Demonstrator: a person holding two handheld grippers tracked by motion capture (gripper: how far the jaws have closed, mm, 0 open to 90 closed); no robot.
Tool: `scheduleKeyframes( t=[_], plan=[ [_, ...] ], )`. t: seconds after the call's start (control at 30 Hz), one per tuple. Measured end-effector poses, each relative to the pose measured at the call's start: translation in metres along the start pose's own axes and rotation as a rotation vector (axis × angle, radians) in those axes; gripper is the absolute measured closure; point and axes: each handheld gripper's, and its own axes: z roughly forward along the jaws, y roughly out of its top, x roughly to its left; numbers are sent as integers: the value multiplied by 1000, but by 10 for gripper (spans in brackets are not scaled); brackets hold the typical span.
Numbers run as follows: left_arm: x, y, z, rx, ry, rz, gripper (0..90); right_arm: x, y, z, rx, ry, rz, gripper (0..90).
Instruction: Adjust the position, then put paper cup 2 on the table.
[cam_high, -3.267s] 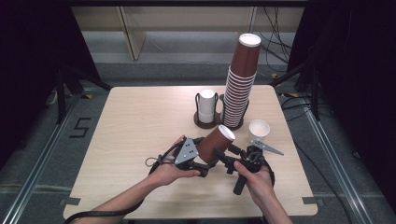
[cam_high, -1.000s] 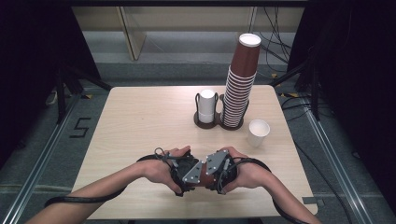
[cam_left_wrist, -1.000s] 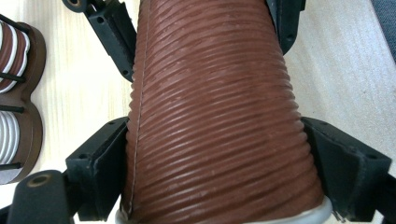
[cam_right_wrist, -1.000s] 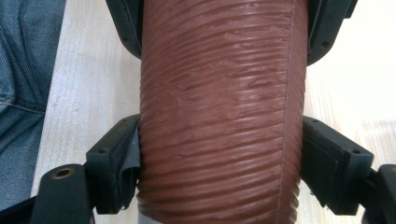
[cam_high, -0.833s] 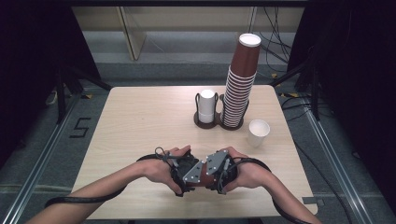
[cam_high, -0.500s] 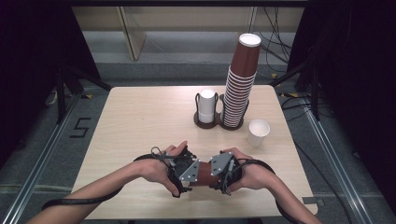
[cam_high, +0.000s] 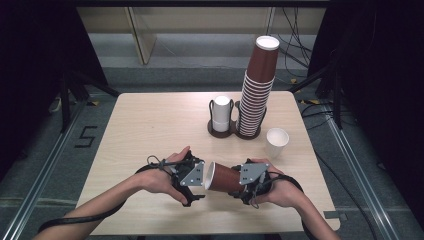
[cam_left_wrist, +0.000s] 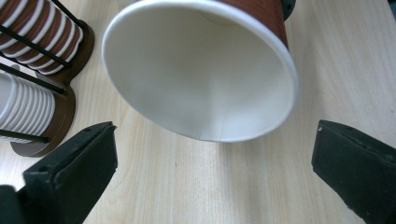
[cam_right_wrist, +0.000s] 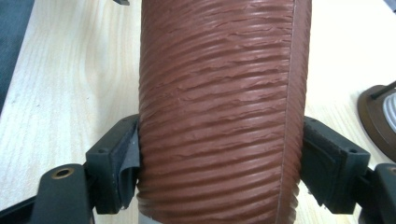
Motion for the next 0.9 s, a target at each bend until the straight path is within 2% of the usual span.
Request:
scheduleKeyframes(
  t=[0.1,0.2,0.23,0.3,0.33,0.37,0.4,0.53,0.57,0.73,0.77,0.83,0.87,0.9],
  plan=[
    [2,-2,-1,-33,3,-24,0,2,-6,0,-24,-15,40,226],
    [3,-3,-1,-57,4,-47,0,2,-11,0,-46,-22,48,226],
    [4,-3,-2,-57,-6,-50,0,1,-13,0,-63,-34,32,226],
    [5,-5,-2,-75,4,-60,0,3,-16,-1,-75,-47,65,226],
    [5,-5,-1,-96,4,-83,0,3,-17,-2,-83,-51,70,226],
    [7,-5,-2,-95,8,-75,0,3,-19,-3,-94,-60,72,226],
    [7,-5,-2,-105,-1,-93,0,4,-20,-3,-100,-68,78,226],
    [11,-5,-6,-164,12,-131,0,4,-24,-7,-141,-115,91,226],
    [12,-5,-7,-184,18,-140,0,6,-24,-7,-148,-117,110,226],
    [12,-8,-13,-200,19,-163,0,9,-27,-5,-212,-155,126,226],
    [12,-9,-13,-210,11,-175,0,10,-27,-4,-221,-154,139,226],
    [12,-10,-14,-219,-7,-186,0,9,-29,-3,-259,-165,124,226],
    [12,-11,-13,-229,-8,-192,0,11,-30,-2,-256,-150,159,226],
    [14,-12,-12,-228,-14,-196,0,11,-31,-1,-263,-155,156,226]
  ],
)
